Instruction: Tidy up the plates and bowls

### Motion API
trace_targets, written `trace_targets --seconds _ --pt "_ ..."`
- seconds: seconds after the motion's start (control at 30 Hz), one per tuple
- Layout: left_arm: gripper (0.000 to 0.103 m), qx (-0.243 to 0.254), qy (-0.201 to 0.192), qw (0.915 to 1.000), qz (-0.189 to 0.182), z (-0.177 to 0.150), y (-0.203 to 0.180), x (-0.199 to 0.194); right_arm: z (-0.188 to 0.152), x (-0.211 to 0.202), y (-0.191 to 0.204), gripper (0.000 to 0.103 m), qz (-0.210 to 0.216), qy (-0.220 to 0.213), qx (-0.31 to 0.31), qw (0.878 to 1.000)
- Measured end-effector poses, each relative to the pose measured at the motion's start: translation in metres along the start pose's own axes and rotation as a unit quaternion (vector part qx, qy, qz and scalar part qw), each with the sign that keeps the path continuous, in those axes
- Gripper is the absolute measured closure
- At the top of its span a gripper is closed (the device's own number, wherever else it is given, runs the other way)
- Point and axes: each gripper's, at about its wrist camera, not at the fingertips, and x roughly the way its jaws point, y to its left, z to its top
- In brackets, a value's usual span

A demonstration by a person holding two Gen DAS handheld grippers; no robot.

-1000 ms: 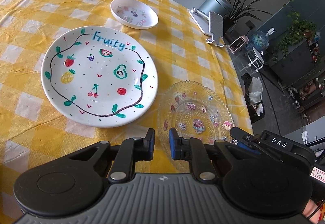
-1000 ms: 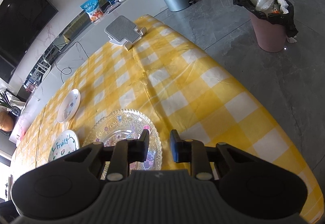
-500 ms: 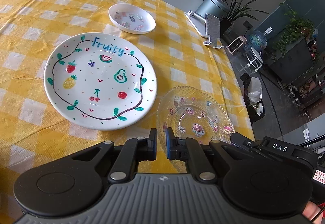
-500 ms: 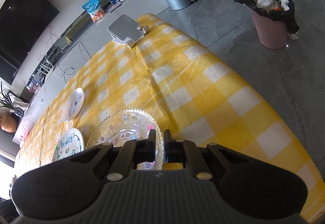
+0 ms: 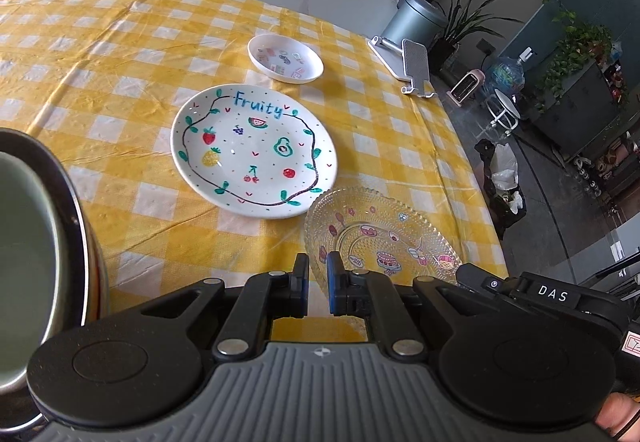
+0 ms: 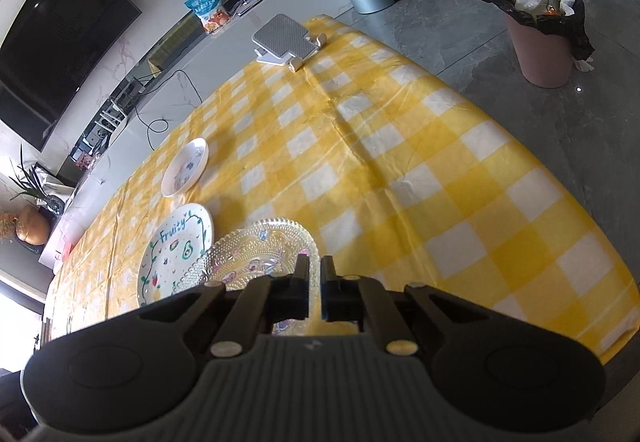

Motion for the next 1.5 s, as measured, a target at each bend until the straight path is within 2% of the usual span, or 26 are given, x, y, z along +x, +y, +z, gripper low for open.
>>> trace_targets --seconds 0.27,0.73,1.0,1.3,1.43,1.5 --pt "0.093 0.017 -0.008 0.9992 0.034 -0.02 0.006 -0.019 -0.03 -0.011 0.017 0.1 -0.015 0.017 -0.041 0.999" --pt "0.093 0.041 0.008 0.9959 0.081 -0.038 0.012 -0.004 -0.047 0.0 0.033 0.099 -0.048 0.035 -0.1 0.993" --pt "0.093 0.047 0.012 0.9949 0.088 -0.039 0.014 -0.001 -0.051 0.006 0.036 0.098 -0.057 0.051 -0.115 0.99" --pt "0.092 0.062 0.014 0.9938 0.092 -0.039 0.012 -0.001 -0.052 0.005 0.039 0.097 -0.061 0.049 -0.128 0.989" --pt "0.088 0.061 0.016 0.9944 0.085 -0.038 0.012 0.0 -0.052 0.001 0.04 0.09 -0.055 0.037 -0.128 0.99" --pt "0.085 0.06 0.016 0.9946 0.083 -0.039 0.012 0.0 -0.052 -0.001 0.041 0.075 -0.052 0.027 -0.128 0.99"
